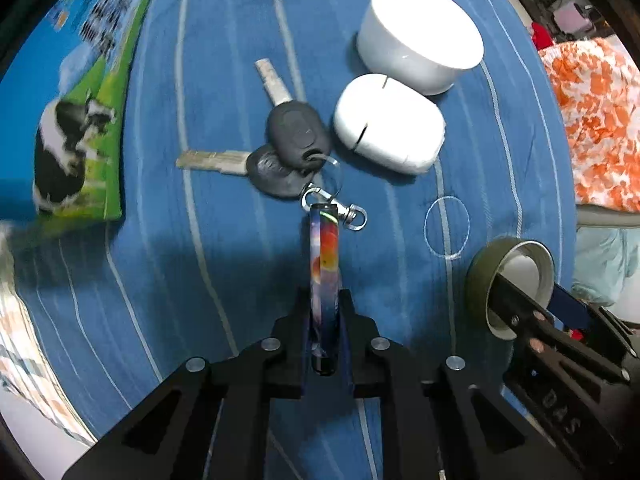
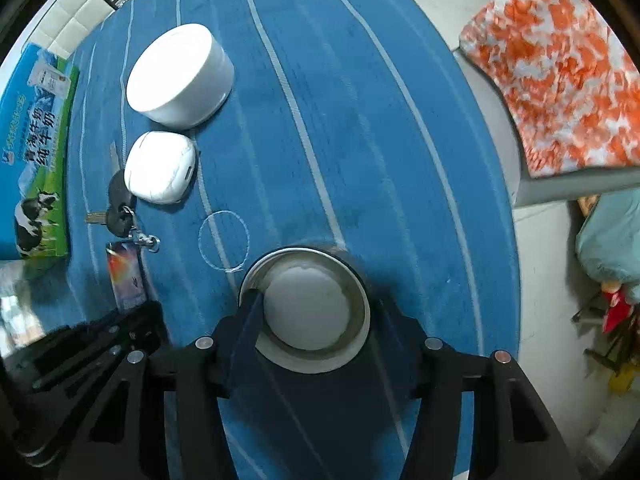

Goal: Organize rigid objects
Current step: 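Grasp the colourful lighter with the left tool while the right tool grasps the tape roll, then carry the lighter and tape roll toward the blue box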

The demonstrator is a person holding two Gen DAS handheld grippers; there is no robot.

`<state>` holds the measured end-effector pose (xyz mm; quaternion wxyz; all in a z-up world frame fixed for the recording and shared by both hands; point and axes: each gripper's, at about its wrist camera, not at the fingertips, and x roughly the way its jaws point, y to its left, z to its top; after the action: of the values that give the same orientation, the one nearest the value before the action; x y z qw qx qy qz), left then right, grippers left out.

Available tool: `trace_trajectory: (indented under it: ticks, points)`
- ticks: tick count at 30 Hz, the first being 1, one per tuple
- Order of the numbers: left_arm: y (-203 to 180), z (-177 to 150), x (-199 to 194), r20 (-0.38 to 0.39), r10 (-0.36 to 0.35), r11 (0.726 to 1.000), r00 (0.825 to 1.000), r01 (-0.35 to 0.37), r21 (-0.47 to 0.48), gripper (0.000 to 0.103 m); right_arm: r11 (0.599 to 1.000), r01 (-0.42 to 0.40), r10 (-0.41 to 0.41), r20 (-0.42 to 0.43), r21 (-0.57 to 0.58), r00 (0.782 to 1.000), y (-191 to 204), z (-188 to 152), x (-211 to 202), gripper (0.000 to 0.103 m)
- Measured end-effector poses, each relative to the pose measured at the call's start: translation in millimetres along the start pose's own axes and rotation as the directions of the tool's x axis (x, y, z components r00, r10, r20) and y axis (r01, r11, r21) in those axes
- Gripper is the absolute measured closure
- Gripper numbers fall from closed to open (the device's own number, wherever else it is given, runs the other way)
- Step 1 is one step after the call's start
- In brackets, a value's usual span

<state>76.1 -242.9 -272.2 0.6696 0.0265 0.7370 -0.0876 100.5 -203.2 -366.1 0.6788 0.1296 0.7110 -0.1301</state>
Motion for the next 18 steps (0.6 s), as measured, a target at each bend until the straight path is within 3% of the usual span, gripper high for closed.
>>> trace_trajectory:
  ticks: [3,4,8,14,18]
  points:
    - [8.1,-1.4,-4.1,0.003,-0.023,1.000,1.000,0.023,-0.010,0.093,0.989,-0.128,0.131,-0.025,0.076,0.991,-12.6,-2.4,-3.3,0.025]
    - [7.5,-1.8,-6.5,0.007,-0.028,1.000,1.000,0.028,-0.012,0.093,0.985,-0.151,0.153,-0.015,0.085,0.988,-15.1,-4.1,-6.2,0.023]
    - [15.1,-2.4,-17.4,0.037,-0.049,0.999,0.998,0.050,-0.009,0.093,0.987,-0.138,0.136,0.027,0.080,0.990,-17.7,-10.3,-19.0,0.023]
    - [28.9,1.8,-35.5,0.085,-0.091,0.996,0.992,0.091,0.002,0.093,0.992,-0.105,0.105,0.008,0.073,0.994,-15.1,-4.5,-12.8,0.023]
    - [40.1,-4.7,-29.6,0.096,-0.099,0.995,0.990,0.099,0.008,0.093,0.978,-0.187,0.185,0.025,0.090,0.982,-18.6,-8.3,-18.4,0.023]
